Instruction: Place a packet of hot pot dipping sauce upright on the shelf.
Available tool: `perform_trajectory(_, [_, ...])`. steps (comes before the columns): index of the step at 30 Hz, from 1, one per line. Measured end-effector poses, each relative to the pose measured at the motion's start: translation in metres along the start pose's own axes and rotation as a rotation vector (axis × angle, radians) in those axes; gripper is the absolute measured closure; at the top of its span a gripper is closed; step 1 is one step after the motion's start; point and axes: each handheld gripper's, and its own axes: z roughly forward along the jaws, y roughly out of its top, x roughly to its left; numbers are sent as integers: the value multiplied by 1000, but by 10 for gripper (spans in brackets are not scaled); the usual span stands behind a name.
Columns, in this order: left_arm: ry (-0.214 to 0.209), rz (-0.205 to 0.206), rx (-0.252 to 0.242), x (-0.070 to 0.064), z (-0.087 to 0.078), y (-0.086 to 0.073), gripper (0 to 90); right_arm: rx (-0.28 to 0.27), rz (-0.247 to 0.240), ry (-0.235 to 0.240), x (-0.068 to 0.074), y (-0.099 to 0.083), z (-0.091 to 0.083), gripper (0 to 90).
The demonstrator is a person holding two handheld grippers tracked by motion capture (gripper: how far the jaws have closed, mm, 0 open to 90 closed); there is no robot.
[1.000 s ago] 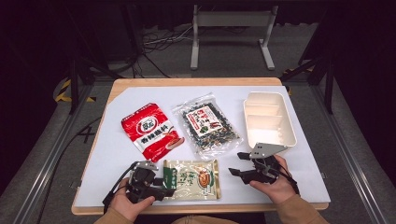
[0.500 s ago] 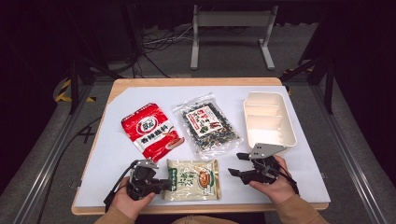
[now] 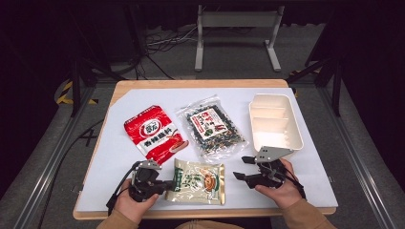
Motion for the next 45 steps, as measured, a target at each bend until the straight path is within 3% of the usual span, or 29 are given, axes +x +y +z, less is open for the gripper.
perform_trajectory(7, [-10, 39, -45, -7, -16, 13, 900, -6, 4, -5, -1, 1, -2, 363])
perform_trajectory(16, [6, 136, -137, -20, -48, 34, 900, -24, 4, -3, -1, 7, -5, 374])
perform_trajectory(24, [32, 238, -186, -34, -68, 50, 900, -57, -20, 8, 1, 20, -13, 400])
perform_trajectory(32, [59, 308, -226, -47, -80, 61, 900, -81, -58, 20, 4, 32, -17, 420])
perform_trajectory(38, [61, 333, -235, -51, -86, 67, 900, -97, -90, 57, 10, 45, -13, 426])
perform_trajectory(45, [62, 379, -246, -58, -92, 71, 900, -104, -167, 99, 21, 67, -1, 426])
